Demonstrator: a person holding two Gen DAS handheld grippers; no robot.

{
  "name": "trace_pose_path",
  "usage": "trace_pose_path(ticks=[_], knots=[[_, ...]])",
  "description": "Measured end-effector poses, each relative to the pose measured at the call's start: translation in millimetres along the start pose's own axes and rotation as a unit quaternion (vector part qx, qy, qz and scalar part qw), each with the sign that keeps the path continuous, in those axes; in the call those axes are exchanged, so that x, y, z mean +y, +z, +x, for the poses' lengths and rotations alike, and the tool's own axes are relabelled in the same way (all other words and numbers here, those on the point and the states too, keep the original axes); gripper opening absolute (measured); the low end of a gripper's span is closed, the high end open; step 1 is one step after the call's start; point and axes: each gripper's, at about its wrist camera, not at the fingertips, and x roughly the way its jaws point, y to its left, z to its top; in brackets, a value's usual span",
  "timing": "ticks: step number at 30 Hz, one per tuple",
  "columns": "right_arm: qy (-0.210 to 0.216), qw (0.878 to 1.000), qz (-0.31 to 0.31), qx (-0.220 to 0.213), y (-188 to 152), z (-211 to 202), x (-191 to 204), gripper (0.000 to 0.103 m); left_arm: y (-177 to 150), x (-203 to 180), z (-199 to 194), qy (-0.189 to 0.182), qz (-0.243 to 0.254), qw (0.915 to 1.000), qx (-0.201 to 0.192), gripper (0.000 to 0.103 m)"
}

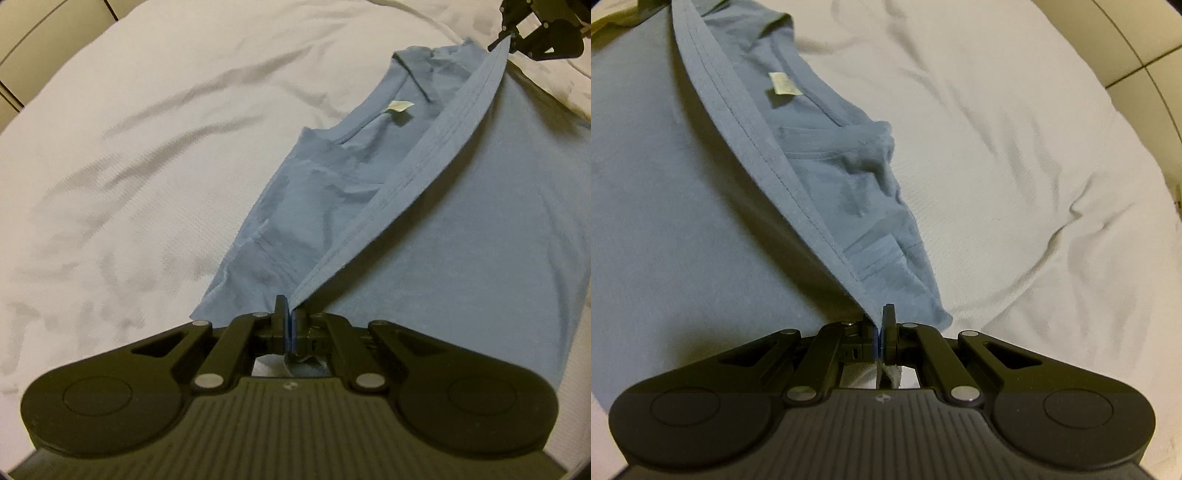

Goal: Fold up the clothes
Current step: 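Carry the hem over the collar with both grippers, folding the shirt in half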

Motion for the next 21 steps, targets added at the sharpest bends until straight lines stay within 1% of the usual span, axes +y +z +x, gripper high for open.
trace_pose_path(ticks=[6, 7, 8, 9, 10, 11, 13, 14, 18, 21], knots=[[0.015, 1.000, 0.019, 0.016, 7.7, 29.7, -8.1, 0.000, 0.2, 16.0, 27.8, -0.019, -0.019, 0.9996, 0.004, 0.001], [0.015, 0.999, 0.026, 0.017, 7.6, 31.7, -9.0, 0.000, -1.2, 17.9, 29.2, -0.017, -0.026, 0.9995, 0.001, 0.006], [0.015, 0.999, 0.033, 0.016, 7.2, 33.1, -10.2, 0.005, -2.9, 20.1, 29.8, -0.013, -0.034, 0.9993, -0.002, 0.009], [0.017, 0.999, 0.045, 0.011, 5.5, 32.6, -12.6, 0.010, -4.7, 22.3, 30.3, -0.010, -0.042, 0.9991, -0.005, 0.019], [0.020, 0.998, 0.056, 0.007, 3.8, 32.0, -15.0, 0.018, -6.4, 24.4, 30.9, -0.007, -0.050, 0.9987, -0.008, 0.025], [0.023, 0.997, 0.068, 0.002, 1.9, 31.3, -17.6, 0.019, -9.1, 28.5, 29.6, -0.010, -0.063, 0.9978, -0.014, 0.025], [0.031, 0.995, 0.094, -0.006, -3.7, 28.6, -23.9, 0.019, -15.2, 37.3, 26.3, -0.018, -0.092, 0.9953, -0.024, 0.027], [0.033, 0.994, 0.105, -0.010, -6.4, 27.3, -26.4, 0.019, -17.6, 39.4, 25.1, -0.020, -0.098, 0.9947, -0.027, 0.027], [0.036, 0.989, 0.141, -0.024, -15.4, 22.1, -32.1, 0.019, -20.5, 41.7, 21.3, -0.021, -0.105, 0.9936, -0.036, 0.027], [0.021, 0.984, 0.173, -0.046, -19.3, 15.0, -38.2, 0.019, -16.9, 49.9, 21.6, -0.014, -0.111, 0.9928, -0.042, 0.030]])
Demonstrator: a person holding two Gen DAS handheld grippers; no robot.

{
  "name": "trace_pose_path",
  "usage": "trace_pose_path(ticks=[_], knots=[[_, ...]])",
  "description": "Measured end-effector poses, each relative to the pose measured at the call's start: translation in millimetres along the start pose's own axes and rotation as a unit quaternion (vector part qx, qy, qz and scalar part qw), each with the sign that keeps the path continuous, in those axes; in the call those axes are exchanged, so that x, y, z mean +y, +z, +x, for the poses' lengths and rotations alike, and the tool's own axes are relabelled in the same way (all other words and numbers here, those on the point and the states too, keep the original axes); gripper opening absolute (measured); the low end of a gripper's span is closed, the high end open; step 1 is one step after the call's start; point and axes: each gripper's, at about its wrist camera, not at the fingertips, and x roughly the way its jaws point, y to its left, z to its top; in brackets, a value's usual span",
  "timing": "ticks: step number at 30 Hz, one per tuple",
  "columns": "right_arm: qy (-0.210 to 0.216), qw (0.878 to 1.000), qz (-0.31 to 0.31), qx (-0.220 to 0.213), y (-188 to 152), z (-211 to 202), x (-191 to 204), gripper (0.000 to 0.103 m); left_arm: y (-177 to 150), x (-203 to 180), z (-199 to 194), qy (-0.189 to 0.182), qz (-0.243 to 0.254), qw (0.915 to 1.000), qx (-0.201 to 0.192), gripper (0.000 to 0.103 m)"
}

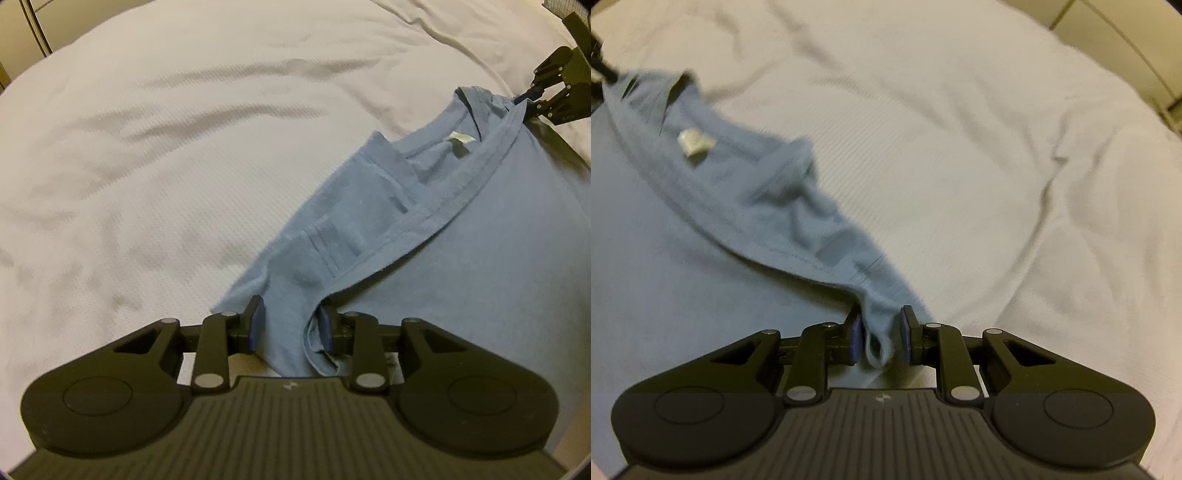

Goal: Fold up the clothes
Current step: 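Carry the hem over the collar with both grippers, folding the shirt in half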

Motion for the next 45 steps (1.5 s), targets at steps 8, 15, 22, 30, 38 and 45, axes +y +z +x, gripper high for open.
trace_pose_path(ticks=[8, 15, 22, 30, 38, 45], knots=[[-0.008, 0.998, 0.060, -0.007, -6.6, -8.0, -14.6, 0.019, 8.6, 30.8, -14.4, 0.025, -0.049, 0.9982, -0.022, 0.028], [0.009, 0.997, 0.078, -0.007, -14.5, -11.4, -10.8, 0.025, -11.8, 19.4, -22.0, 0.008, -0.064, 0.9978, -0.013, 0.031], [0.017, 0.996, 0.083, -0.012, -16.2, -3.8, -13.3, 0.026, -20.3, 6.8, -9.9, 0.020, -0.069, 0.9974, -0.005, 0.031], [0.026, 0.994, 0.102, -0.021, -15.5, -0.9, -16.0, 0.026, -17.1, -1.7, -12.4, 0.030, -0.038, 0.9988, -0.004, 0.004], [0.041, 0.988, 0.148, -0.031, -18.0, 3.2, -26.0, 0.008, -21.1, -21.2, -18.3, 0.044, 0.003, 0.9989, -0.014, 0.002], [0.006, 0.987, 0.148, -0.067, -25.7, -25.9, -24.9, 0.000, -24.5, -21.1, -41.2, 0.065, -0.001, 0.9966, -0.051, 0.001]])
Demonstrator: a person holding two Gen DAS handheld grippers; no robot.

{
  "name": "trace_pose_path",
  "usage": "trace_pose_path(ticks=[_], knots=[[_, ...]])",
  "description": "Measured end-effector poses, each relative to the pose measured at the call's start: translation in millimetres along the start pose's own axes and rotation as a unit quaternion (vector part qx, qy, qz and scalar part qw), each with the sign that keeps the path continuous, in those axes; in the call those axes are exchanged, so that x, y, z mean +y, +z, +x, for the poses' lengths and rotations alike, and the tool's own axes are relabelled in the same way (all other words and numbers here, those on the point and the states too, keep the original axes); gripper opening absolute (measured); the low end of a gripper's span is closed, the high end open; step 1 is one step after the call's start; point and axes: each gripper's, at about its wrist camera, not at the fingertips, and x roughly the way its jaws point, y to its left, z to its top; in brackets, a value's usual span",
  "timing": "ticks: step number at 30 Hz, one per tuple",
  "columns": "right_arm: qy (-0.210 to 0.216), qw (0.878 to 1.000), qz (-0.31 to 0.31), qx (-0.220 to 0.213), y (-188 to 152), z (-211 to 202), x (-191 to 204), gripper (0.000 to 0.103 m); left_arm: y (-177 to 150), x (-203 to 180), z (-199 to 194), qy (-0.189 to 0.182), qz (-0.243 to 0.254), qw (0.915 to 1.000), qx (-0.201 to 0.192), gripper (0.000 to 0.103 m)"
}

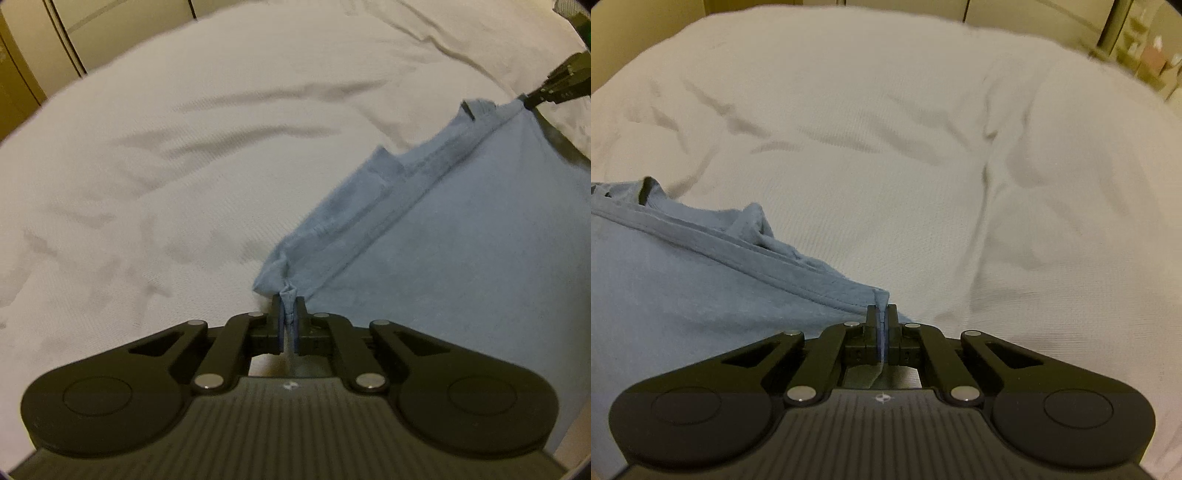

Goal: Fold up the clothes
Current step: 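Carry the hem over the collar with both grippers, folding the shirt in half, then open both grippers and release the folded shirt onto the bed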

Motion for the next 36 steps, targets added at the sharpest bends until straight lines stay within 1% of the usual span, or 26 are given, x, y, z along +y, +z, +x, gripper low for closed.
trace_pose_path(ticks=[3, 5, 10, 13, 17, 21, 23, 25, 27, 28, 29, 31, 34, 36], knots=[[-0.011, 1.000, -0.004, -0.025, -1.4, -16.6, 1.9, 0.000, 1.8, 8.8, -14.2, 0.002, -0.014, 0.9997, -0.022, 0.002], [-0.020, 0.999, -0.006, -0.038, -0.8, -21.7, 2.5, 0.000, 4.5, 11.9, -18.4, 0.002, -0.016, 0.9994, -0.029, 0.002], [-0.034, 0.998, 0.016, -0.054, 9.3, -13.6, -2.7, 0.000, 10.0, 17.7, -12.5, 0.013, -0.024, 0.9991, -0.033, 0.002], [-0.032, 0.998, 0.016, -0.058, 16.2, -8.4, -3.1, 0.000, 11.0, 23.4, -2.9, 0.015, -0.038, 0.9989, -0.023, 0.002], [-0.028, 0.998, 0.010, -0.051, 19.3, 1.5, -3.3, 0.000, 9.7, 24.3, 11.5, 0.013, -0.042, 0.9990, -0.008, 0.002], [-0.031, 0.999, 0.009, -0.018, 18.0, 22.3, -7.6, 0.000, 11.5, 26.6, 26.9, 0.010, -0.052, 0.9986, 0.007, 0.002], [-0.043, 0.999, 0.023, -0.009, 14.8, 24.9, -11.7, 0.000, 12.5, 31.7, 31.4, 0.014, -0.073, 0.9971, 0.013, 0.007], [-0.056, 0.997, 0.050, -0.011, 11.1, 18.1, -18.0, 0.001, 12.4, 38.2, 31.0, 0.025, -0.099, 0.9946, 0.015, 0.013], [-0.063, 0.996, 0.061, -0.011, 6.8, 9.0, -19.6, 0.006, 10.4, 45.6, 25.6, 0.035, -0.124, 0.9916, 0.011, 0.013], [-0.061, 0.996, 0.065, -0.011, 3.4, 4.1, -18.1, 0.009, 9.3, 47.0, 22.1, 0.039, -0.130, 0.9907, 0.010, 0.013], [-0.057, 0.996, 0.070, -0.011, -0.1, -0.9, -15.9, 0.009, 8.2, 47.8, 18.2, 0.042, -0.135, 0.9899, 0.009, 0.013], [-0.038, 0.997, 0.065, -0.010, -8.9, -8.8, -4.6, 0.009, 7.4, 40.9, 9.5, 0.037, -0.127, 0.9912, 0.003, 0.013], [-0.004, 0.998, 0.058, 0.002, -25.1, -13.5, 18.2, 0.012, 8.3, 16.3, 1.1, 0.013, -0.097, 0.9953, -0.002, 0.013], [0.017, 0.998, 0.056, 0.019, -40.6, -15.3, 34.0, 0.013, 6.7, -4.6, 2.0, -0.008, -0.075, 0.9971, 0.005, 0.013]])
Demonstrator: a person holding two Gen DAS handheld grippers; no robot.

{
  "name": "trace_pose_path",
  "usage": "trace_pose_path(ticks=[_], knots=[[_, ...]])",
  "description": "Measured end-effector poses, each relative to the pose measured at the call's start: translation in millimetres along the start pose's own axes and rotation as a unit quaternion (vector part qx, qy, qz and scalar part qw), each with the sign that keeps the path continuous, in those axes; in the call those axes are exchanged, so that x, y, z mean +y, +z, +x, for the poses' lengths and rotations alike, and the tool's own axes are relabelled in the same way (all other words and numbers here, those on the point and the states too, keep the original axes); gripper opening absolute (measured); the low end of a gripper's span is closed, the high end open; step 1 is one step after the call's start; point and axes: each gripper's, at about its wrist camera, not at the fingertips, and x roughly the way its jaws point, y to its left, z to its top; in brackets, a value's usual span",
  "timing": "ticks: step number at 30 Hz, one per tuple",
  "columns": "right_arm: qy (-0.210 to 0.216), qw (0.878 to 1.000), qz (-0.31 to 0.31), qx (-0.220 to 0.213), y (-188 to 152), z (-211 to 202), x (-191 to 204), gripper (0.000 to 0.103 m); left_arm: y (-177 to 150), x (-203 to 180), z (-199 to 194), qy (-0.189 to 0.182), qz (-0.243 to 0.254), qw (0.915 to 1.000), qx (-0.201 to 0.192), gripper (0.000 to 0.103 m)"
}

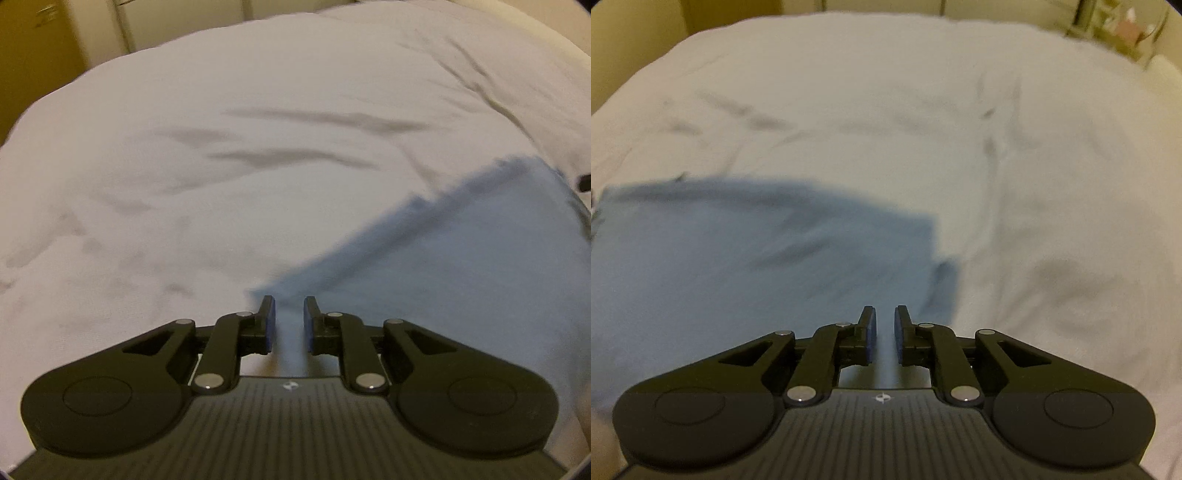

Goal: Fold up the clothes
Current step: 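Open both grippers and release the folded shirt onto the bed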

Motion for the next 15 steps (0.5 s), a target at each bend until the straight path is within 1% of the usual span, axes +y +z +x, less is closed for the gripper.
trace_pose_path(ticks=[1, 3, 5, 6, 8, 10, 13, 15], knots=[[0.007, 1.000, -0.002, 0.010, -9.2, -0.4, 6.1, 0.015, -5.0, -8.8, 2.0, -0.009, 0.008, 0.9999, 0.008, 0.013], [0.006, 0.999, -0.001, 0.038, -31.2, 1.4, 9.8, 0.017, -14.9, -26.3, 6.0, -0.026, 0.025, 0.9990, 0.024, 0.014], [0.000, 0.998, 0.009, 0.059, -50.3, -0.9, 6.9, 0.017, -29.8, -37.1, 12.3, -0.031, 0.041, 0.9975, 0.049, 0.014], [-0.005, 0.998, 0.018, 0.064, -60.0, -5.4, 1.8, 0.017, -36.9, -40.3, 14.2, -0.030, 0.047, 0.9967, 0.059, 0.014], [-0.014, 0.997, 0.033, 0.070, -73.1, -15.8, -6.7, 0.017, -46.2, -38.3, 8.6, -0.021, 0.042, 0.9967, 0.066, 0.014], [-0.031, 0.995, 0.047, 0.077, -86.4, -30.1, -13.1, 0.022, -54.7, -35.0, 1.4, -0.011, 0.034, 0.9969, 0.070, 0.014], [-0.033, 0.994, 0.071, 0.071, -99.2, -51.0, -17.4, 0.023, -62.1, -32.2, -15.7, 0.006, 0.030, 0.9969, 0.072, 0.014], [-0.027, 0.995, 0.072, 0.061, -102.6, -63.7, -10.2, 0.024, -66.8, -32.1, -29.2, 0.015, 0.033, 0.9967, 0.073, 0.015]])
